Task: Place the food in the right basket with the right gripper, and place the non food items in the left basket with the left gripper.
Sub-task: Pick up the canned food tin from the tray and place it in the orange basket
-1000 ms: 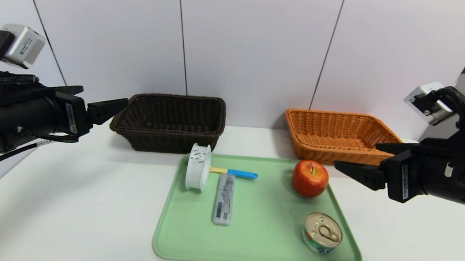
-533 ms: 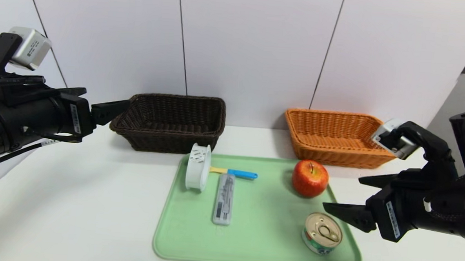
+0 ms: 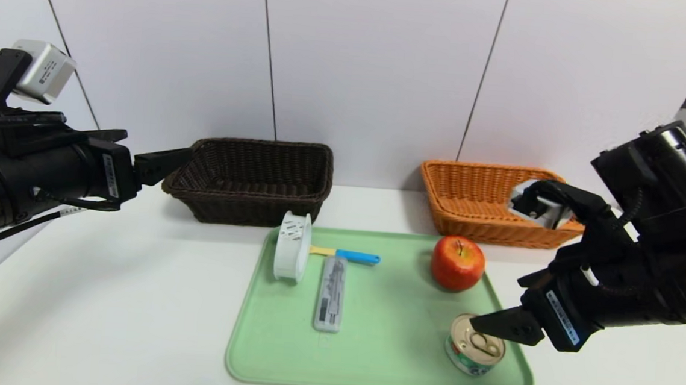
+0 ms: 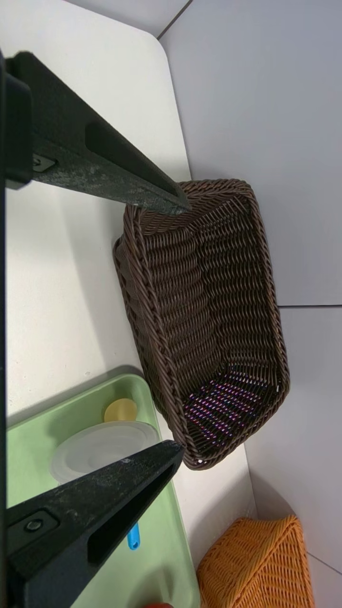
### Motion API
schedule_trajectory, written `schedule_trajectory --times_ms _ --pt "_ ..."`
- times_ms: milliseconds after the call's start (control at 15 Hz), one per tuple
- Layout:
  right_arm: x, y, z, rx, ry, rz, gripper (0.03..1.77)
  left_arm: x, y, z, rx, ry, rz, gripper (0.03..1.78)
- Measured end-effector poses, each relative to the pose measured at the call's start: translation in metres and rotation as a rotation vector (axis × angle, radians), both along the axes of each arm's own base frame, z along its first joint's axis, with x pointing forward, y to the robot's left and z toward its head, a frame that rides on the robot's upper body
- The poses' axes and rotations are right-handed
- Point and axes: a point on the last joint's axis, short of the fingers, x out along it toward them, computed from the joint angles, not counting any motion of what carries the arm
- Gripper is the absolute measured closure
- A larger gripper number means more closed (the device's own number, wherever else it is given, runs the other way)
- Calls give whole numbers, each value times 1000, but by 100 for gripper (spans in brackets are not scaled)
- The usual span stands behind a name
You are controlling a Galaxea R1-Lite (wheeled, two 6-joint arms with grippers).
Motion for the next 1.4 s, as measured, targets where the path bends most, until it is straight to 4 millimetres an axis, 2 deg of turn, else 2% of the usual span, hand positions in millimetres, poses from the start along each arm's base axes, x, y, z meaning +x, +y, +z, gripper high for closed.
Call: schedule_trajectory --times_ms 467,1000,1400 --pt "27 12 -23 -64 97 7 9 -4 1 1 1 -7 -3 12" --pt "21 11 -58 -128 198 21 9 -7 -3 3 14 -17 -21 12" --pt "31 17 -71 -124 192 21 9 -8 -3 6 38 -36 -24 12"
